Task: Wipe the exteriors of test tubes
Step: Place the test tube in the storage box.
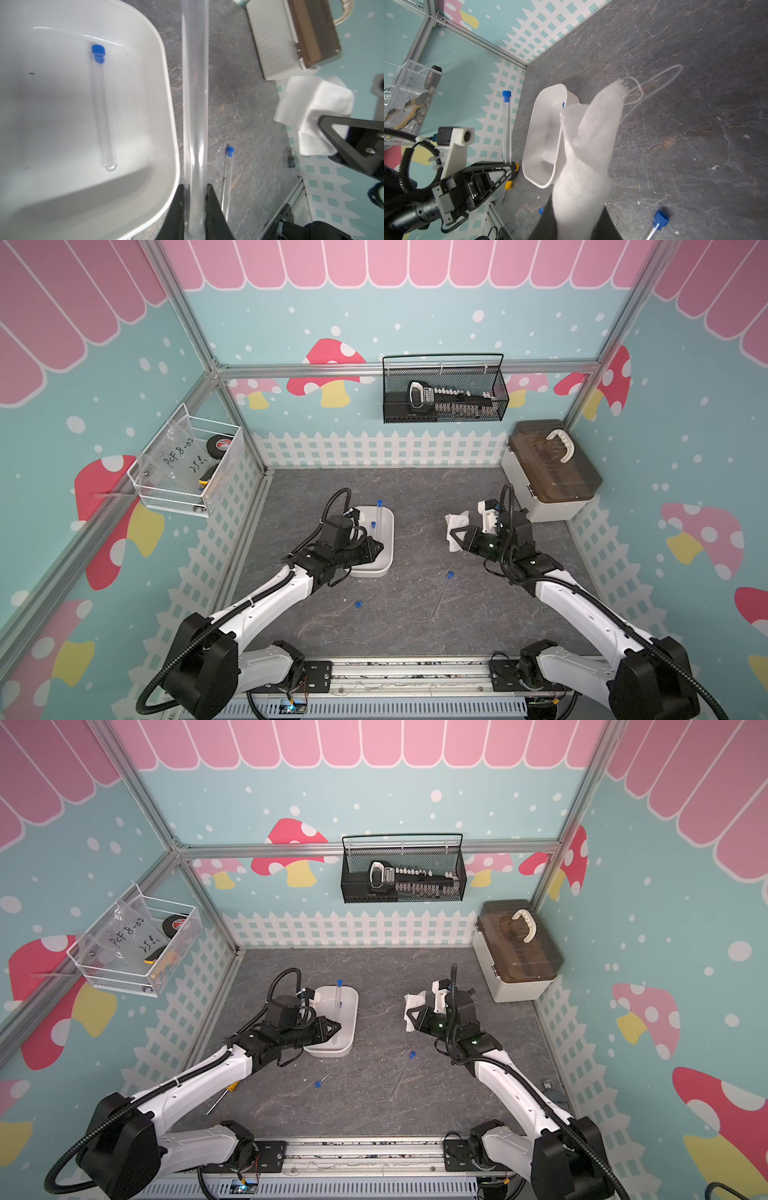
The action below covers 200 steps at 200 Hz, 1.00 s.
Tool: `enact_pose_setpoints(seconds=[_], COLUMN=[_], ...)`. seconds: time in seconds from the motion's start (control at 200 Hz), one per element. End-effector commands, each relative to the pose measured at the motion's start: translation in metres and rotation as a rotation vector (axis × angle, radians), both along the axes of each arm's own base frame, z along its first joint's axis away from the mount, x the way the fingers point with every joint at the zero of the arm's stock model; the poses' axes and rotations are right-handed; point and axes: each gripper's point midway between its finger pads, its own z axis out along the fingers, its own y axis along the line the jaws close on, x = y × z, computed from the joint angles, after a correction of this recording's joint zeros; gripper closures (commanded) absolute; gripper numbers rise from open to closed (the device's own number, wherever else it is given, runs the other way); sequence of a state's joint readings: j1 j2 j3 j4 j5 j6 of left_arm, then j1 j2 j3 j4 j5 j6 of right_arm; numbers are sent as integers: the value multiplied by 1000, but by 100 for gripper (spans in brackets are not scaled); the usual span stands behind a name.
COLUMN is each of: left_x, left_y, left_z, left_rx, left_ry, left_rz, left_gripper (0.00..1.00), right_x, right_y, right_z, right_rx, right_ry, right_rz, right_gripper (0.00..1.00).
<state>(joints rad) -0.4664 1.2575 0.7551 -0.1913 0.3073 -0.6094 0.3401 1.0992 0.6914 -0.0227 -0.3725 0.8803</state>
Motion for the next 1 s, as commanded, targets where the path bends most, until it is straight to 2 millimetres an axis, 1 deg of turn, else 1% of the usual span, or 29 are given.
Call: enact_pose_setpoints(seconds=[0.0, 0.105, 0.315, 0.44, 0.535, 0.746, 0.881, 0.996], left_x=[0, 4, 15, 23, 30, 40, 40, 38], left_y=[10, 13, 11, 9, 6, 1, 0, 0], left_z=[-26, -44, -76, -90, -97, -106, -111, -114], left_rx=[81, 122, 171, 198, 204, 209, 212, 213], left_ry=[44, 88, 163, 194, 216, 240, 252, 259], left_rz=[-32, -40, -41, -39, -37, -36, -39, -47], left_gripper=[89, 89, 89, 89, 89, 87, 85, 80], right_x=[-6, -8, -10, -12, -14, -16, -16, -14], right_y=[-7, -9, -10, -11, -13, -15, -17, -16], right_z=[-5, -4, -2, -4, -4, -3, -2, 0], right_rx=[-11, -12, -13, -16, -18, -25, -26, -26], right_ry=[16, 14, 9, 14, 12, 8, 6, 2], right_rz=[-29, -32, -36, -35, -40, -47, -58, -57], right_gripper=[80, 80, 80, 80, 80, 80, 80, 80])
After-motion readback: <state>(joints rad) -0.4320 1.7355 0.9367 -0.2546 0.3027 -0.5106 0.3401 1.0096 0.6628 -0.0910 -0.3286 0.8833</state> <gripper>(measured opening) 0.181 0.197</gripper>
